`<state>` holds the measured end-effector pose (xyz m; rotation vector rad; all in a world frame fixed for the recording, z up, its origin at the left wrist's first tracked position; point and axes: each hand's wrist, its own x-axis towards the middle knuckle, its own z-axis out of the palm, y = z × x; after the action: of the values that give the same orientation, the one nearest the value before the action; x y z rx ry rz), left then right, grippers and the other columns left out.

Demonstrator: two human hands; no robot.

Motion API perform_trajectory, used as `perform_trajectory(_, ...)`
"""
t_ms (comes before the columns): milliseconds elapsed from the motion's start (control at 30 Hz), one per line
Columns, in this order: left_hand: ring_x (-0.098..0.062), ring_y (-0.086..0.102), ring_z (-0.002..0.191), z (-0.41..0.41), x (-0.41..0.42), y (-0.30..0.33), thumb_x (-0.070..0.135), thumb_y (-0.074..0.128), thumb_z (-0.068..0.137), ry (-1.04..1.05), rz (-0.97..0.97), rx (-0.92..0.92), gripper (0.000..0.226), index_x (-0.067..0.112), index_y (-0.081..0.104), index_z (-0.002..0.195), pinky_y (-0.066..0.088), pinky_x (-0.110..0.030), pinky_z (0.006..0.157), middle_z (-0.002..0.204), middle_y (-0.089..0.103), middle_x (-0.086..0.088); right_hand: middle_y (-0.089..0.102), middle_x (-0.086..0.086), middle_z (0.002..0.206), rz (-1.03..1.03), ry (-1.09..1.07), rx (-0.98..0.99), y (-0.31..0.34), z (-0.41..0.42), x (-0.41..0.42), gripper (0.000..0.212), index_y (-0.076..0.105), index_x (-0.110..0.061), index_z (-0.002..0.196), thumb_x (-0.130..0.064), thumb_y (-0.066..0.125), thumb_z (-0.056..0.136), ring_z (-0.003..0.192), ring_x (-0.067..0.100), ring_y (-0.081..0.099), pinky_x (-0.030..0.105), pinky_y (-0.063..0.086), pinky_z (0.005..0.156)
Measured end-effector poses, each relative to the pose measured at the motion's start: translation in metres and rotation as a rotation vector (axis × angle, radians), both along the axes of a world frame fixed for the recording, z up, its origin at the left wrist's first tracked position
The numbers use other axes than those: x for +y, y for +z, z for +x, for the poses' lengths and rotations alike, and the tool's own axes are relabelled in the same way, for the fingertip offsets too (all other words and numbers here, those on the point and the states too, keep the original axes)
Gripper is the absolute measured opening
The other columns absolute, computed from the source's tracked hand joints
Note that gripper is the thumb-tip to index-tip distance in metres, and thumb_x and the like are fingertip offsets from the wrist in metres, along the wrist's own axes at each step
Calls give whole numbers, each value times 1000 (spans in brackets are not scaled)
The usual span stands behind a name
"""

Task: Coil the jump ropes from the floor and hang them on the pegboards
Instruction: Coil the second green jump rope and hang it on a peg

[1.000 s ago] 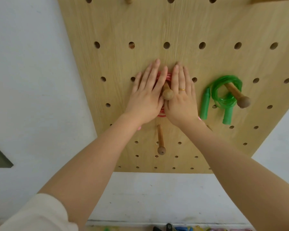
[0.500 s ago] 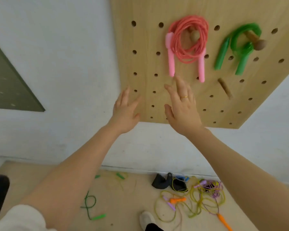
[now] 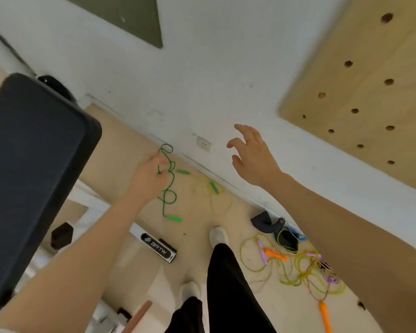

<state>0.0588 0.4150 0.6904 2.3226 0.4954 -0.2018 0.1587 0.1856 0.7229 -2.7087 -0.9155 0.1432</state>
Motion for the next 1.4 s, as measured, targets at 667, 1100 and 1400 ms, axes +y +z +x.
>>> perform_trajectory(667, -23, 50, 115, 95, 28, -378, 7, 46, 92, 455, -192, 378, 33, 10, 53, 124, 35, -28, 95, 129, 50, -11, 37, 14, 139, -515, 29, 699, -424, 150, 65, 34, 50, -10, 127, -17, 38, 96, 127, 30, 36, 41, 39, 102)
perform_trajectory(1100, -38, 46, 112, 50, 30, -705, 16, 41, 97, 582, 18, 614, 38, -2, 36, 130, 38, -39, 88, 130, 40, -23, 38, 10, 136, -487, 283, 659, -719, 102, 119, 36, 44, -11, 130, -11, 38, 95, 127, 27, 34, 33, 35, 98)
perform_trajectory(1400, -38, 43, 118, 66, 36, -765, 9, 41, 94, 724, 93, 669, 32, -5, 44, 122, 37, -42, 92, 128, 45, -23, 36, 6, 136, -381, 381, 624, -750, 110, 130, 33, 48, -12, 126, -11, 40, 94, 128, 22, 31, 26, 29, 96)
